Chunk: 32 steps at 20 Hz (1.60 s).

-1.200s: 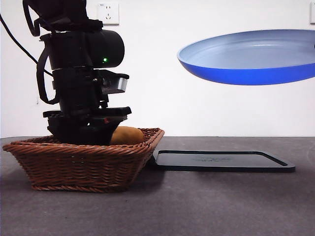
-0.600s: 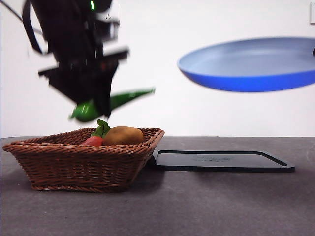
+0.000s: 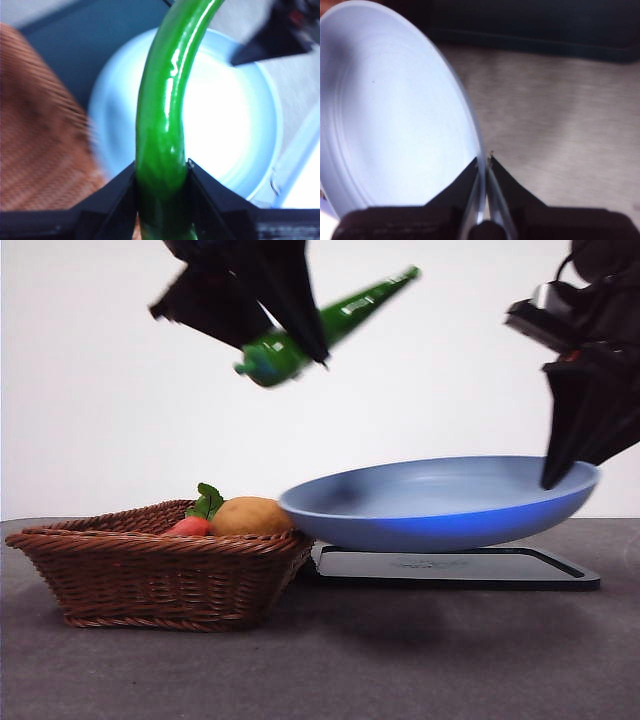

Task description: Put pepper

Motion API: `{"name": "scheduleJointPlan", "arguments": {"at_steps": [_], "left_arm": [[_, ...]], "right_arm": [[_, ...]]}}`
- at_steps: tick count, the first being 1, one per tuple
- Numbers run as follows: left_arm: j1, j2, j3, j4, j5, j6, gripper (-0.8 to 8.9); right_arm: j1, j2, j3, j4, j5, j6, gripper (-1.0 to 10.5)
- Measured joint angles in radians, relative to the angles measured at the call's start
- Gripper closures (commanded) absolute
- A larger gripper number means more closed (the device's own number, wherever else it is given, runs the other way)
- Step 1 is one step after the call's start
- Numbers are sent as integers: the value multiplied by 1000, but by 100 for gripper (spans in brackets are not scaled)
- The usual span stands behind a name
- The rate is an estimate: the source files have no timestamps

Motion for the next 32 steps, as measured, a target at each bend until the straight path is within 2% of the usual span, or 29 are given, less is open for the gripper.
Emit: {"name": "scheduleJointPlan", "arguments": {"at_steps": [4, 9, 12, 16, 20, 24, 32], "left_arm": [[-16, 89, 0, 9, -10, 10, 718], [-23, 184, 0, -26, -12, 38, 706], [-37, 187, 0, -20, -48, 47, 643], [-42, 187, 0, -19, -53, 72, 643], [-47, 187, 0, -31, -53, 73, 641], [-48, 187, 0, -53, -53, 72, 539], [-48, 108, 29, -118, -53, 72, 539]], "right_arm": [[59, 0, 0, 11, -2, 40, 941], [63, 0, 0, 13, -3, 58, 941], [64, 0, 0, 9, -3, 60, 941], [96, 0, 0, 8, -60, 79, 941], [123, 0, 0, 6, -63, 88, 941], [123, 0, 0, 5, -63, 94, 941], [113, 0, 0, 6, -67, 98, 941]]}}
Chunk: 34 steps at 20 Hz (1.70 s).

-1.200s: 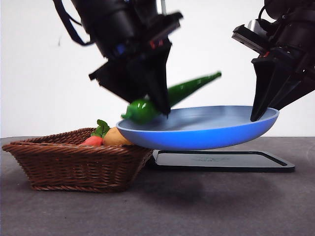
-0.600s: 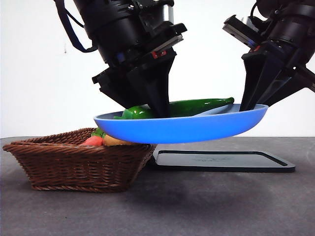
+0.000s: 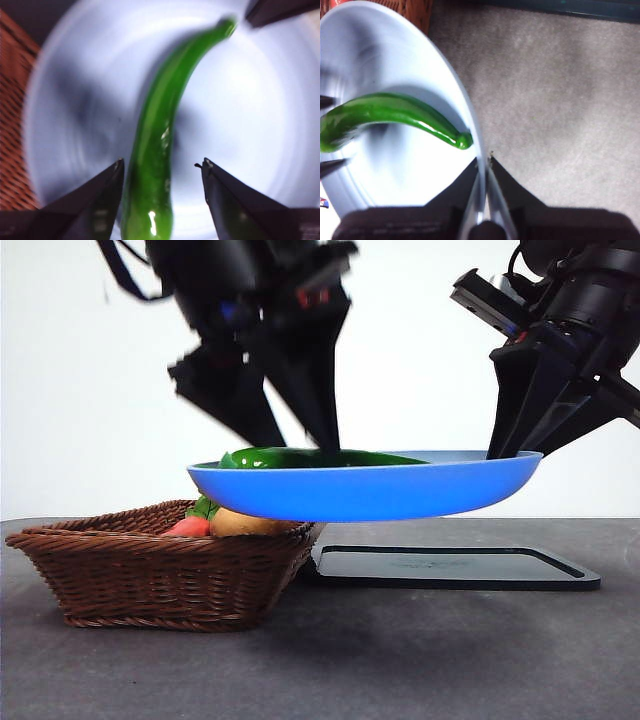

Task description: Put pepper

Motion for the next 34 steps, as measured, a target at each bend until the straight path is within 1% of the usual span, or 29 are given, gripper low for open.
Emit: {"name": "scheduleJointPlan", "arguments": {"at_steps": [3, 9, 11, 13, 19, 23, 27, 30, 34], "left_arm": [[0, -73, 40, -3, 0, 0, 539], [0, -284, 71, -14, 0, -1, 542], [0, -349, 76, -14, 0, -1, 542], [0, -399, 76, -15, 0, -9, 542], [0, -493, 76, -7, 0, -34, 542], [0, -497, 76, -4, 0, -39, 542], [0, -497, 76, -3, 0, -46, 542], [0, -497, 76, -3, 0, -46, 542], [0, -497, 76, -3, 0, -46, 542]], "right_arm": [[-51, 0, 0, 2, -8, 0, 941], [-277, 5, 12, 80, -9, 0, 941], [-333, 41, 57, 110, -10, 0, 941], [-365, 109, 108, 138, -10, 0, 941], [-382, 356, 220, 212, -11, 11, 941], [-382, 452, 230, 282, -11, 37, 941], [-383, 482, 231, 292, -11, 41, 940], [-382, 484, 232, 294, -10, 41, 869], [-383, 484, 233, 289, -10, 41, 840]]}}
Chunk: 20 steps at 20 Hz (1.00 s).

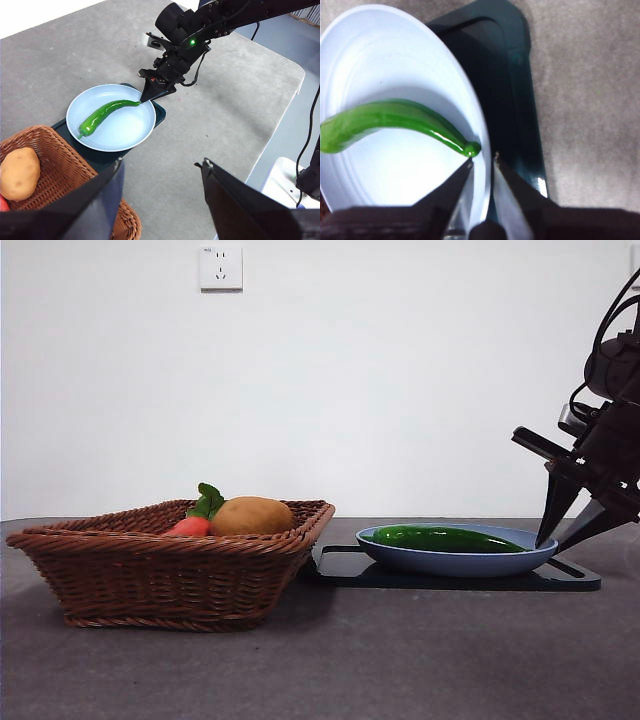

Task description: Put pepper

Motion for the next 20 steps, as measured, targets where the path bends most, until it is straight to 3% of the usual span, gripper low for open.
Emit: {"name": "scheduleJointPlan", "arguments": {"at_steps": [5, 8, 11, 16, 18, 20], "left_arm": [[0, 0, 0, -9, 0, 0, 542], [0, 0, 0, -31, 0, 0, 542], [0, 0, 0, -31, 0, 0, 542], [0, 0, 0, -31, 0, 0, 546], [0, 0, 0, -31, 0, 0, 613], [0, 0, 0, -34, 0, 0, 728]], "right_arm": [[-16, -53, 0, -48, 45, -15, 840], [-39, -212, 1, -159, 98, -68, 840], [-39, -376, 3, -317, 61, -136, 845], [97, -655, 3, -620, 17, -257, 846], [161, -742, 3, -683, 18, -277, 857], [228, -808, 3, -721, 18, -283, 948]]}}
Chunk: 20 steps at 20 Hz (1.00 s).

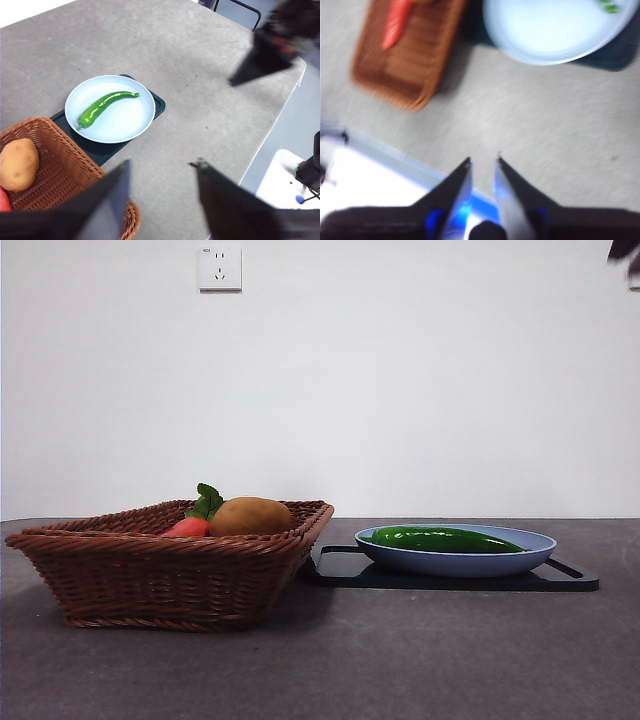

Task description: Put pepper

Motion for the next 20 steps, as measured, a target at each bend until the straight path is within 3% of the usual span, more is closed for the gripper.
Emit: {"name": "scheduleJointPlan", "arguments": {"at_steps": [2, 5, 18, 20], "left_arm": [[0, 0, 0, -6, 0, 0, 811], [0, 0, 0, -6, 0, 0, 807], [0, 0, 0, 12, 0, 2, 807], [15, -2, 0, 23, -70, 32, 807]], "right_arm": [[61, -60, 0, -44, -1, -23, 941], [105, -109, 0, -68, 0, -37, 941], [108, -121, 0, -68, 2, -21, 936], [108, -122, 0, -68, 2, -21, 936]]}}
